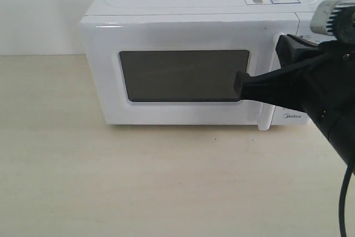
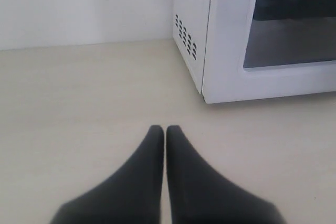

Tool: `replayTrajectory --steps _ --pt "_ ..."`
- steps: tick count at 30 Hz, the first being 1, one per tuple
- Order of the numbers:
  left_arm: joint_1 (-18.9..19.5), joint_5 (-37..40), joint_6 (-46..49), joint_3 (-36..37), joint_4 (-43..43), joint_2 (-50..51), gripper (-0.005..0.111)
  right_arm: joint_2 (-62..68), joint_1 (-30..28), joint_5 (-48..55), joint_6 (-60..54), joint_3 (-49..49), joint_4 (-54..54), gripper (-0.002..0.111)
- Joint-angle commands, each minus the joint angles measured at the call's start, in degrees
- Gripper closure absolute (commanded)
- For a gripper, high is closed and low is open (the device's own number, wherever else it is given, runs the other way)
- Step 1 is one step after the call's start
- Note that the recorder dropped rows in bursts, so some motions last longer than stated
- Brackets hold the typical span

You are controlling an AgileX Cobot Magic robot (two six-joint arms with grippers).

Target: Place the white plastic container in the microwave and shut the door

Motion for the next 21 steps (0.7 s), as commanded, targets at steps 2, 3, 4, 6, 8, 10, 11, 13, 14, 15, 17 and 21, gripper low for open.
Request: replayTrajectory --steps 2,3,4,6,8,10,11,13,14,15,17,21 --pt "-0.36 0.18 0.9 0.16 0.17 -0.15 0.103 -0.27 0.04 -0.28 -0.15 0.26 -0.17 0.108" --pt "-0.36 0.18 0.65 0.16 -0.42 -0.15 0.103 -0.27 0.04 -0.28 -0.15 0.26 -0.17 0.108" --pt "-0.36 0.18 0.65 0.16 -1.48 -0.15 0.103 -0.27 0.04 -0.28 -0.15 0.26 -0.17 0.108" --pt "-0.36 0.18 0.22 0.16 -4.01 -0.15 0.103 -0.27 0.04 -0.28 -0.15 0.26 -0.17 0.108" --pt "-0.36 0.18 -1.77 0.16 -4.34 -0.15 0.103 -0.27 0.04 -0.28 -0.15 0.26 -0.17 0.108" --pt "-0.36 0.18 -2.2 0.16 -3.36 -0.15 0.103 -0.27 0.04 -0.28 -0.15 0.26 -0.17 0.108" --pt "-0.36 0.18 -2.2 0.16 -2.46 -0.15 0.103 -0.27 0.04 -0.28 -0.15 0.26 -0.17 0.108" --pt "-0.36 0.07 -2.47 0.16 0.29 -0.15 0.103 -0.27 0.04 -0.28 -0.15 0.26 -0.17 0.108" --pt "-0.36 0.07 -3.34 0.16 1.19 -0.15 0.103 -0.27 0.04 -0.28 -0.15 0.26 -0.17 0.108" --pt "-0.36 0.07 -4.19 0.16 1.66 -0.15 0.103 -0.27 0.04 -0.28 -0.15 0.26 -0.17 0.108" --pt "-0.36 -0.15 -4.33 0.16 1.66 -0.15 0.103 -0.27 0.04 -0.28 -0.15 0.26 -0.17 0.108" --pt "-0.36 -0.15 -4.33 0.16 1.66 -0.15 0.103 -0.27 0.04 -0.28 -0.15 0.26 -0.17 0.108"
